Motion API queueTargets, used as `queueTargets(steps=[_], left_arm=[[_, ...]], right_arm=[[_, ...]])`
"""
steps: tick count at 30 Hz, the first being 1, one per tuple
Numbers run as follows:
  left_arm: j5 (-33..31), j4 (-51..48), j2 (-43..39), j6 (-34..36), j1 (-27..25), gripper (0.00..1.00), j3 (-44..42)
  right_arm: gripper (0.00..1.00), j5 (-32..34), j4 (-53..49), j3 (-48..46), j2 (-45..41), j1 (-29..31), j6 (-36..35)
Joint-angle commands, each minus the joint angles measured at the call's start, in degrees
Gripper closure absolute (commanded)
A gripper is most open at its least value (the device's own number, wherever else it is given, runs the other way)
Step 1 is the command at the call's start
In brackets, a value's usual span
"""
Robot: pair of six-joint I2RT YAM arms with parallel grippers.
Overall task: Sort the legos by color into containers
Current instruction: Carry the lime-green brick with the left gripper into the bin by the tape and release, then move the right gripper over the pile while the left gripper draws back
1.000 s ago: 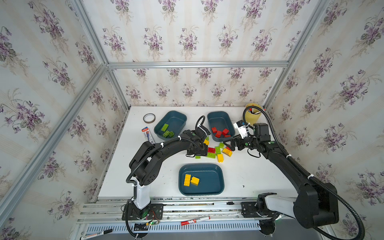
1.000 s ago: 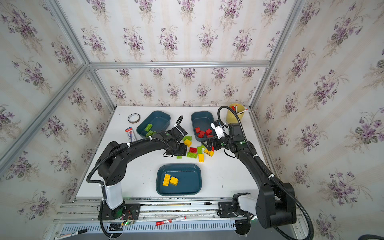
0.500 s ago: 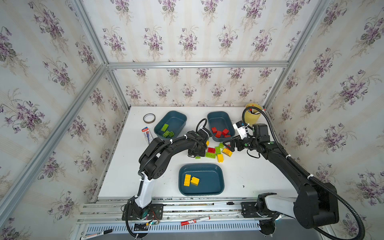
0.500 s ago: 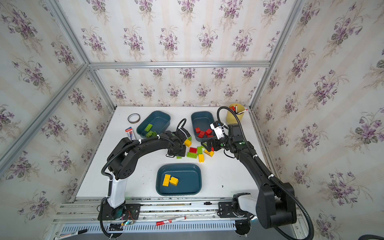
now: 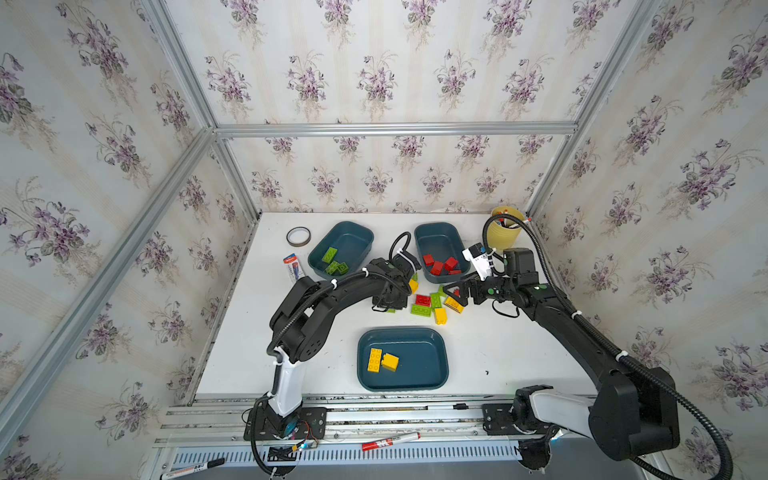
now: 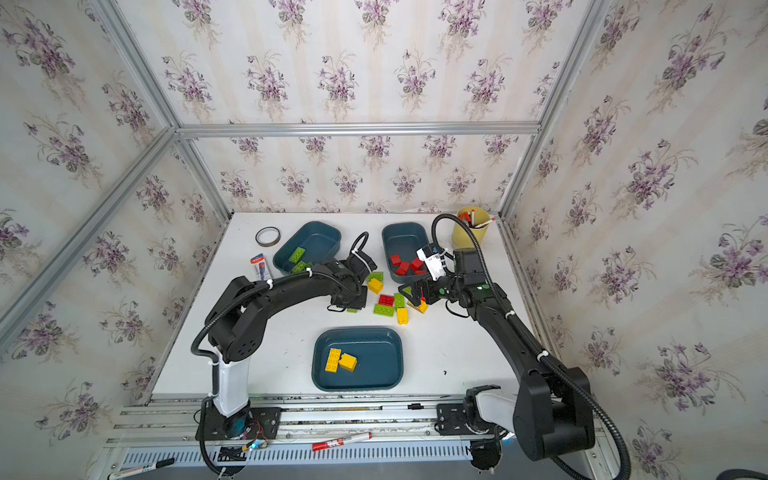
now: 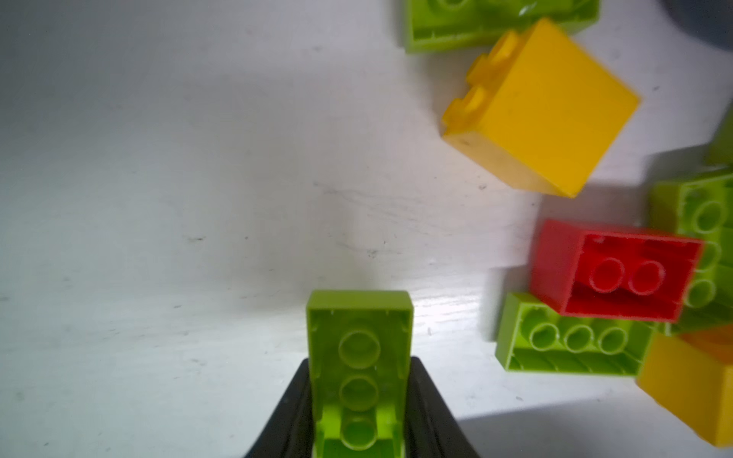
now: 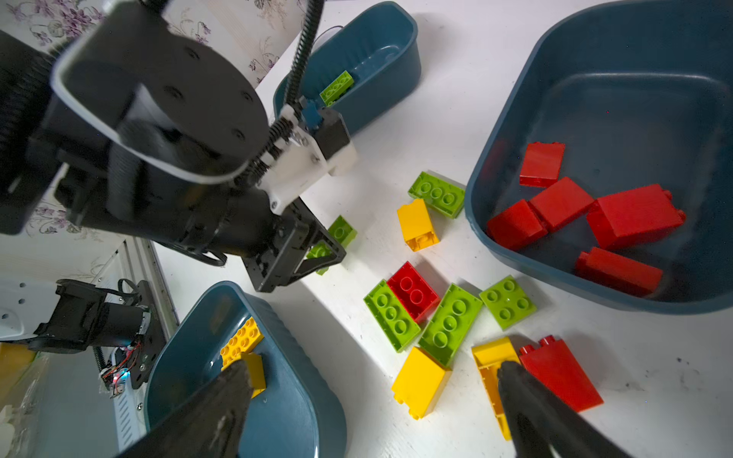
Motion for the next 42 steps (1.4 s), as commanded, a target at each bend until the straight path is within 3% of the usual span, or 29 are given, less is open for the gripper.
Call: queueTargets(steps=[1,11,18,27,32,35,42], left_arm=[[-1.3,-2.8,-3.3,2.7,1.6,0.66,1.0],[-8.5,-7.6,-5.8,15.4,11.7,0.64,10.8],[-13.2,-7.4,2.9,23.1,18.9,0.64,20.4],[-17.6,-6.4,14.3,27.5,22.7,0.64,28.3],[-16.6,-6.5,16.9,28.2,23.5,0.52,29.7],[-15.6,-6.6,16.1,28.4,23.7,0.38,28.9],[-6.6,-6.8,9.0,28.8,23.9,0.19,23.8]], right_arm=[[0.0,-2.7,1.3,0.1,-0.4,0.4,1.5],[0.0,-3.2,3.6,0.6,0.6,1.9,2.8],[0.0,-2.7,4.2,1.3,1.8,3.3,3.1],[0.0,-2.1,3.5,2.2,2.7,3.9,2.9],[0.0,-1.4,2.8,2.3,2.8,4.2,2.8],[0.0,-1.5,2.0,2.6,3.2,4.5,2.3],[0.01,-1.3,-0.8,5.8,5.9,5.6,-1.0]])
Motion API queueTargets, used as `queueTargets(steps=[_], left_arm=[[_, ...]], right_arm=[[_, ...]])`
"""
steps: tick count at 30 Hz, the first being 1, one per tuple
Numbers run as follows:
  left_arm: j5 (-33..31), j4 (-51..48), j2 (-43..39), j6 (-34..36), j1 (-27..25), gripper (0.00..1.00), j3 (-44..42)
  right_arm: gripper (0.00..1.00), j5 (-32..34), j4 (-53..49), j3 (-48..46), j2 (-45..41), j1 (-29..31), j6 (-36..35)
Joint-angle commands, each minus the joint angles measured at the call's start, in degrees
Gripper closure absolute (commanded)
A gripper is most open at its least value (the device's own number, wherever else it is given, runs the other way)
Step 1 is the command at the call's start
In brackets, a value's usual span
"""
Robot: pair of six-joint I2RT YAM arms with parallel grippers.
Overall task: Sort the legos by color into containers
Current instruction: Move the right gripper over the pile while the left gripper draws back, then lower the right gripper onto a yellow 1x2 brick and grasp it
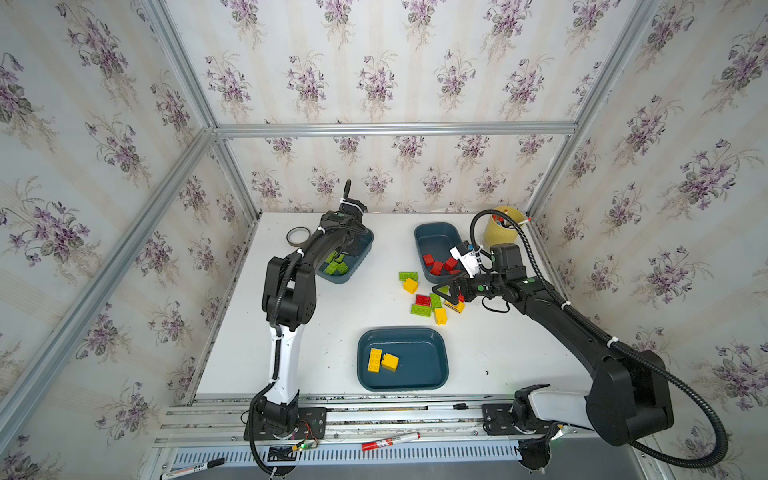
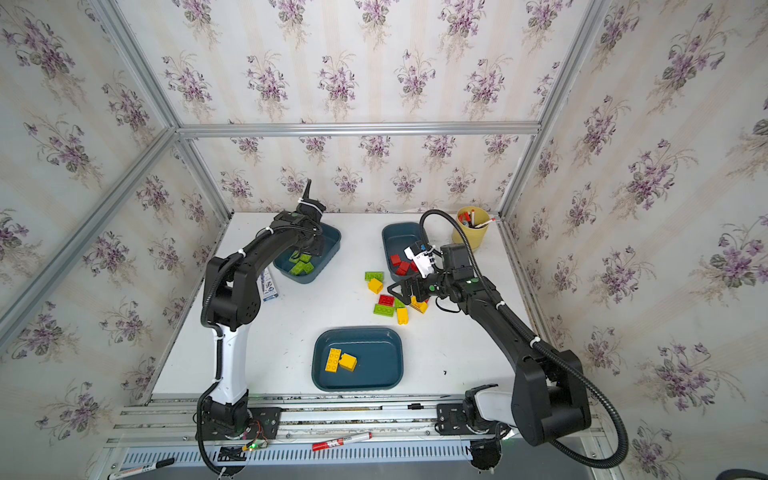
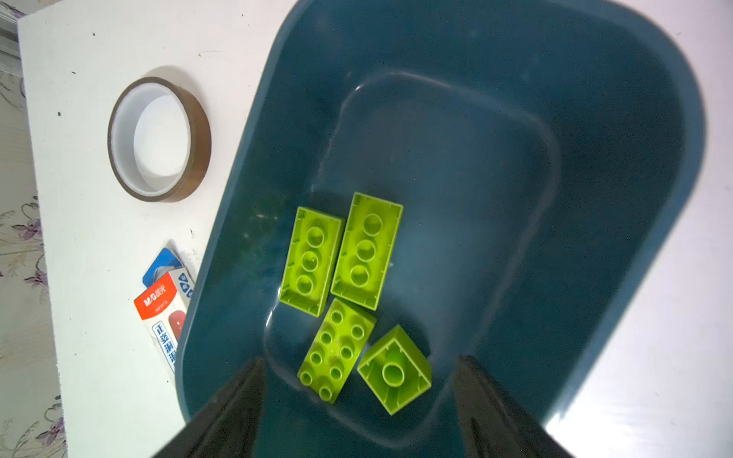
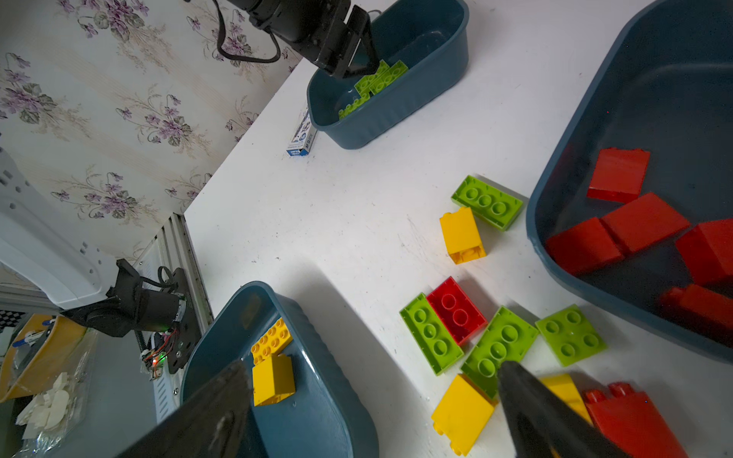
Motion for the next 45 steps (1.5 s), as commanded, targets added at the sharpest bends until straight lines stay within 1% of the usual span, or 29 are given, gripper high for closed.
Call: queueTargets(steps=[1,4,6,8,9,11,15,17,20,22,23,26,29,36,41,45], left_arm=[[6.8,-0.2,-3.8,0.9,0.0,0.17,-2.4],[12.7,-0.1,-8.2,0.4,0.0,0.13,-5.8],[16.7,0.2,-11.3,0.3,0.0,0.09,-8.3],[21.4,1.6,-14.9,0.0,0.1,0.07,-11.6],[23.8,2.7,-16.8,-0.3,0.2,0.04,-13.6],[27.8,4.3,-20.4,-1.1,0.4,0.01,-17.0],[35.5,7.2,-26.4,-1.5,1.1,0.01,-23.3],[37.9,7.9,-28.7,-1.2,1.6,0.01,-26.1],[41.4,9.7,-32.6,-0.9,2.6,0.01,-31.1],[43.7,12.3,-35.7,-1.0,3.7,0.01,-35.3],[44.7,13.4,-36.9,-1.0,4.2,0.01,-37.1],[48.5,16.4,-40.4,-1.8,6.4,0.01,-41.8],[51.6,18.9,-42.9,-2.7,8.2,0.01,-45.5],[54.0,20.8,-45.7,-4.2,11.6,0.01,-50.8],[54.4,21.0,-46.4,-4.3,12.4,0.01,-51.8],[54.7,21.2,-46.4,-4.3,12.6,0.01,-51.9]], right_arm=[[0.01,0.2,-2.1,2.7,1.5,0.7,-3.7],[0.01,0.9,-5.0,5.3,3.6,1.4,-6.7],[0.02,1.4,-6.4,7.0,4.9,2.0,-8.3],[0.02,2.4,-7.7,8.7,6.3,3.1,-9.8],[0.02,3.1,-8.6,9.8,7.3,3.7,-10.7],[0.02,4.2,-10.1,11.6,9.1,4.9,-12.1],[0.03,5.6,-11.4,15.2,12.5,7.1,-14.8],[0.03,6.8,-13.8,17.8,14.9,8.3,-17.7],[0.05,10.6,-18.7,22.7,19.2,10.3,-23.2],[0.06,12.2,-21.3,26.2,22.2,10.9,-25.1],[0.07,12.6,-21.9,27.5,23.2,11.0,-25.0],[0.08,17.5,-22.1,30.4,26.3,12.3,-23.9],[0.09,21.1,-23.8,33.6,29.6,13.8,-22.4],[0.15,30.5,-26.0,39.2,37.1,16.5,-15.8],[0.19,33.6,-27.3,42.5,41.1,16.8,-12.6],[0.24,33.7,-27.5,43.9,43.5,16.9,-11.2]])
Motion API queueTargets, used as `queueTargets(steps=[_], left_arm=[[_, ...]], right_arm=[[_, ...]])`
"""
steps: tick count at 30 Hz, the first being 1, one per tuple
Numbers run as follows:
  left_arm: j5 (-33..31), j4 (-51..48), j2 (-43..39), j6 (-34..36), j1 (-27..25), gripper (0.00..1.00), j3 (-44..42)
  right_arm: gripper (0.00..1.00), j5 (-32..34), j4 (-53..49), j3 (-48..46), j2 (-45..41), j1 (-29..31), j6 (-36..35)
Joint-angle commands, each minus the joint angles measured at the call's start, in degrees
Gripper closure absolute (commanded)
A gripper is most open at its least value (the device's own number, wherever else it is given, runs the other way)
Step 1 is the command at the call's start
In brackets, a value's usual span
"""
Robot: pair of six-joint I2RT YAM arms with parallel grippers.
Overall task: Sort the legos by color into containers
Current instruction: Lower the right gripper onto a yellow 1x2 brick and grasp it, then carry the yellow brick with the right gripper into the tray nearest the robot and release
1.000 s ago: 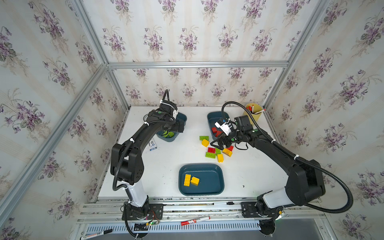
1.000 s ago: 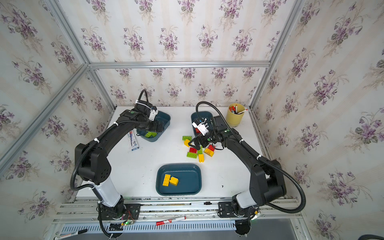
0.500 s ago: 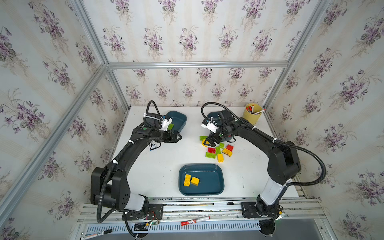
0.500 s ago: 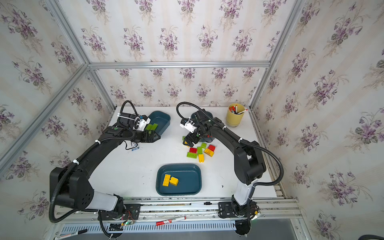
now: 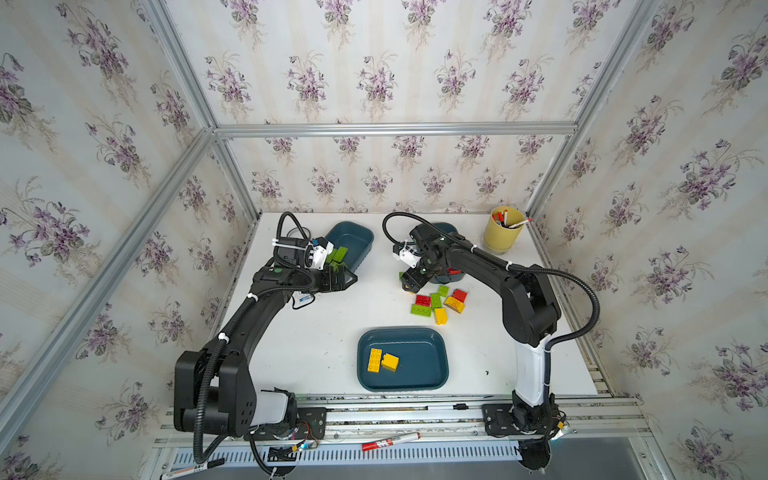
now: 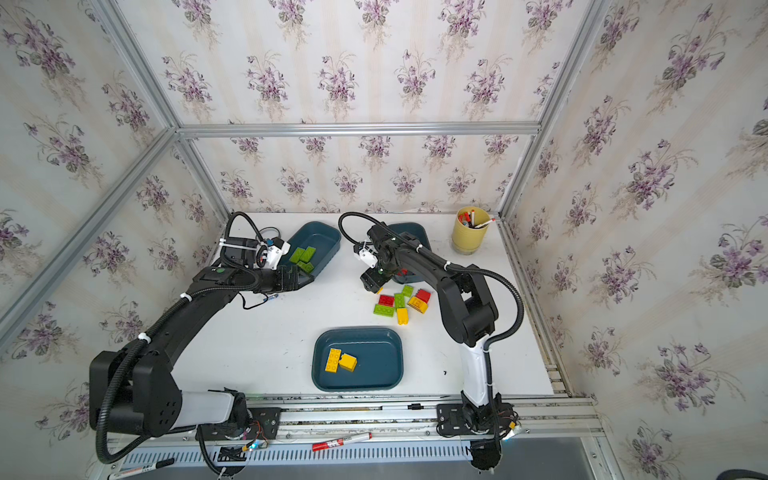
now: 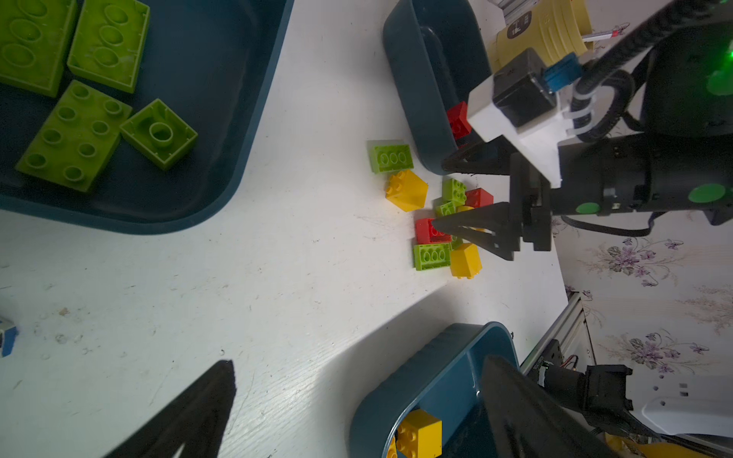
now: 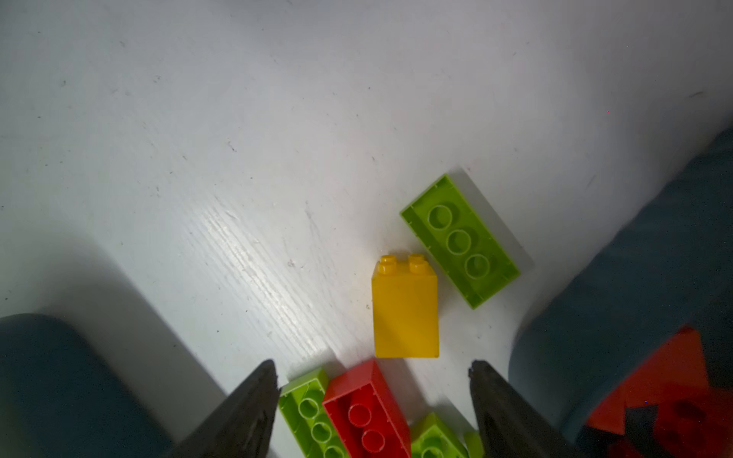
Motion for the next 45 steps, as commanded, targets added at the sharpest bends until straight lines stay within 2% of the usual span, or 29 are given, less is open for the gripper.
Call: queueTargets(steps=[1,6,7,11,15,25,29,31,33,35,39,45], left_arm=[[1.4,1.5,0.0,-0.2,0.2,0.01,-0.1],[1.6,1.5,0.3,-0.3,0.3,0.01,0.1],[1.6,1.5,0.3,-0.3,0.3,0.01,0.1],[1.8,1.5,0.6,-0.2,0.4,0.01,0.1],[2.1,1.4,0.6,-0.3,0.4,0.01,0.1],[2.4,1.7,1.1,-0.4,0.4,0.01,-0.1],[2.3,1.7,1.2,-0.5,0.4,0.01,-0.4],[2.3,1.8,1.3,-0.6,0.4,0.01,-0.7],[2.4,1.9,1.2,-0.6,0.4,0.01,-0.6],[2.6,1.9,1.2,-0.5,0.4,0.01,-0.6],[3.2,2.0,1.4,-0.7,0.4,0.01,-0.5],[4.0,1.9,1.2,-1.1,0.4,0.01,-0.8]], right_arm=[[0.26,2.0,-0.8,1.3,1.5,0.0,2.5],[0.33,3.7,0.2,1.9,3.6,0.1,2.9],[0.34,4.0,0.5,1.9,4.0,2.3,2.9],[0.39,4.5,1.5,2.4,5.8,2.8,3.0],[0.47,4.8,1.3,3.0,7.2,3.0,3.0],[0.5,4.9,1.7,4.0,9.1,3.8,3.4],[0.55,5.2,2.2,4.4,9.8,3.9,3.6],[0.59,5.2,2.1,4.7,10.2,4.0,3.5],[0.72,5.1,2.1,4.8,10.2,4.0,3.5],[0.78,4.8,2.4,4.8,9.6,4.0,3.4],[0.78,3.6,2.3,3.7,6.4,4.1,2.2],[0.78,-1.5,3.4,-3.9,-5.2,4.7,-2.7]])
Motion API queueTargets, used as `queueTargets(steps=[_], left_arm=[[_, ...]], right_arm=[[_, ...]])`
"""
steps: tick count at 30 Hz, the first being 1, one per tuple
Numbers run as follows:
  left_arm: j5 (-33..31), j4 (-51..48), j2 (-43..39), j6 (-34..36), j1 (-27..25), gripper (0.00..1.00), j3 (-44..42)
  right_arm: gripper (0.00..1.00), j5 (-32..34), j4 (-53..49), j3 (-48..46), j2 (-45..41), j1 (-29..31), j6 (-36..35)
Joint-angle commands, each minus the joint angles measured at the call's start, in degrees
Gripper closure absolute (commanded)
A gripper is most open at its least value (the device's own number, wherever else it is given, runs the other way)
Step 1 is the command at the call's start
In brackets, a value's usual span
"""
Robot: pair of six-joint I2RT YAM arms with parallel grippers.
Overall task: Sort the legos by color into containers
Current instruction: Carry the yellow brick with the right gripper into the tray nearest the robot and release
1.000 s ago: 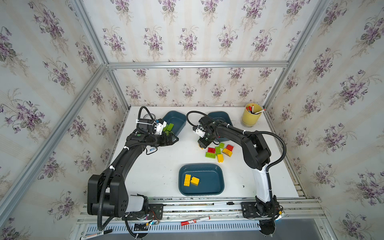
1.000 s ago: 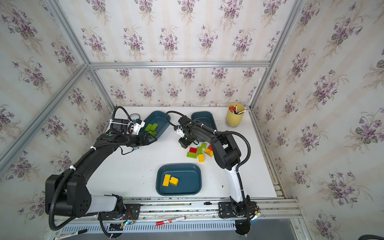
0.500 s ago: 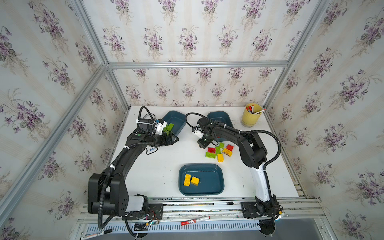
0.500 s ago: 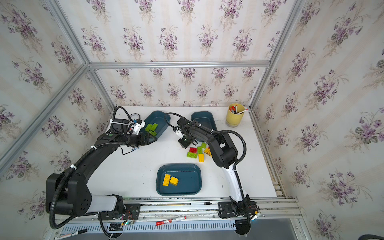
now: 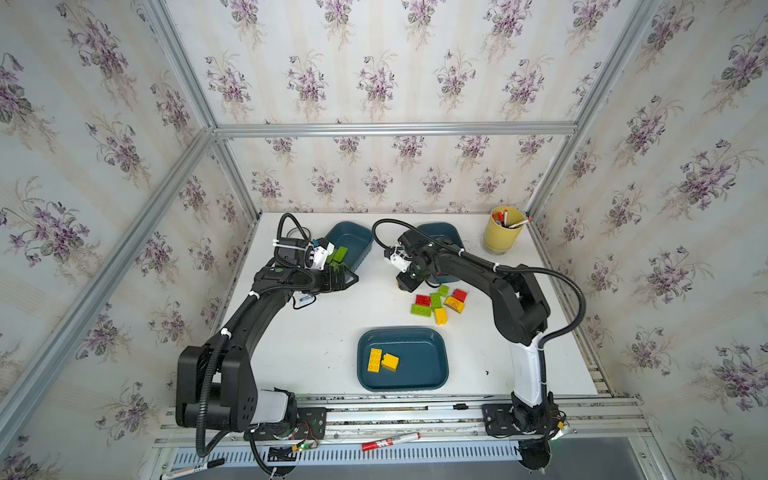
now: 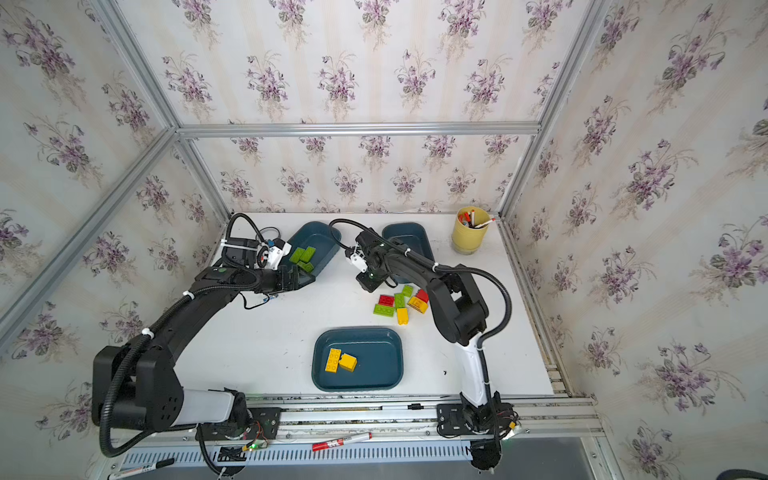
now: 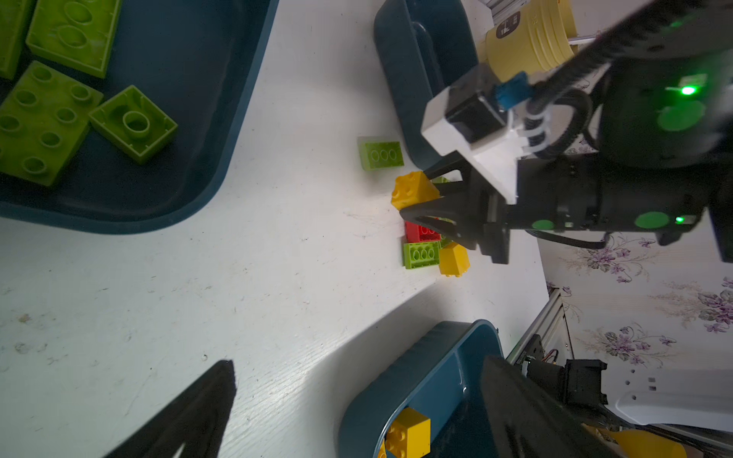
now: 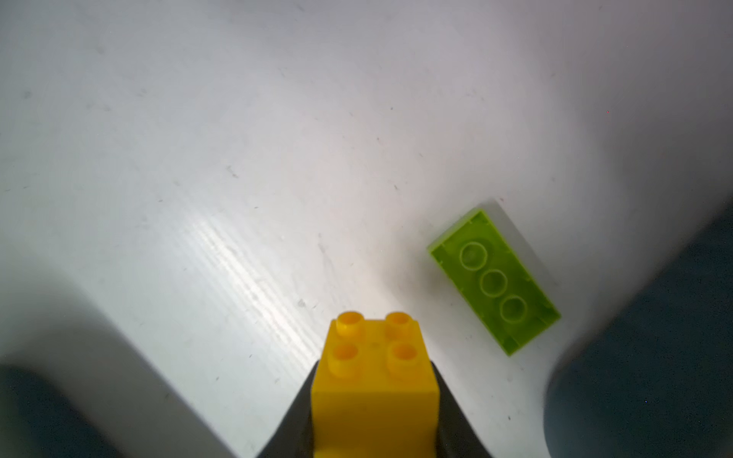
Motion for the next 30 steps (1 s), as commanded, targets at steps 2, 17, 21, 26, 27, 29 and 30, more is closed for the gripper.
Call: queueTargets(steps=[2,17,21,26,27,29,30], left_arm=[[1.9,0.8,0.1,-0.1,0.1,0.01,-0.3],[3.3,0.8,1.7,-0.8,0.1,0.01,0.9],[3.5,0.8,1.9,-0.8,0.1,0.01,0.8],[3.7,0.7,1.9,-0.7,0.1,0.01,0.6],[3.9,0.7,1.9,-0.7,0.1,0.01,0.6],[4.0,0.7,1.9,-0.6,0.1,0.01,0.7],[4.0,0.7,1.9,-0.5,0.1,0.01,0.8]], right_arm=[[0.78,-6.7,-0.2,-5.1,-8.2,1.1,-6.6],[0.79,-16.4,1.3,-27.6,-27.5,13.4,-18.2],[0.67,-11.9,4.1,-29.2,-25.4,16.6,-19.2],[0.53,-11.1,6.3,-27.6,-24.1,17.3,-18.6],[0.49,-10.9,6.2,-27.2,-24.2,17.3,-18.6],[0.41,-10.0,5.7,-26.1,-24.9,17.0,-18.5],[0.39,-10.2,5.3,-25.4,-25.2,16.6,-18.4]])
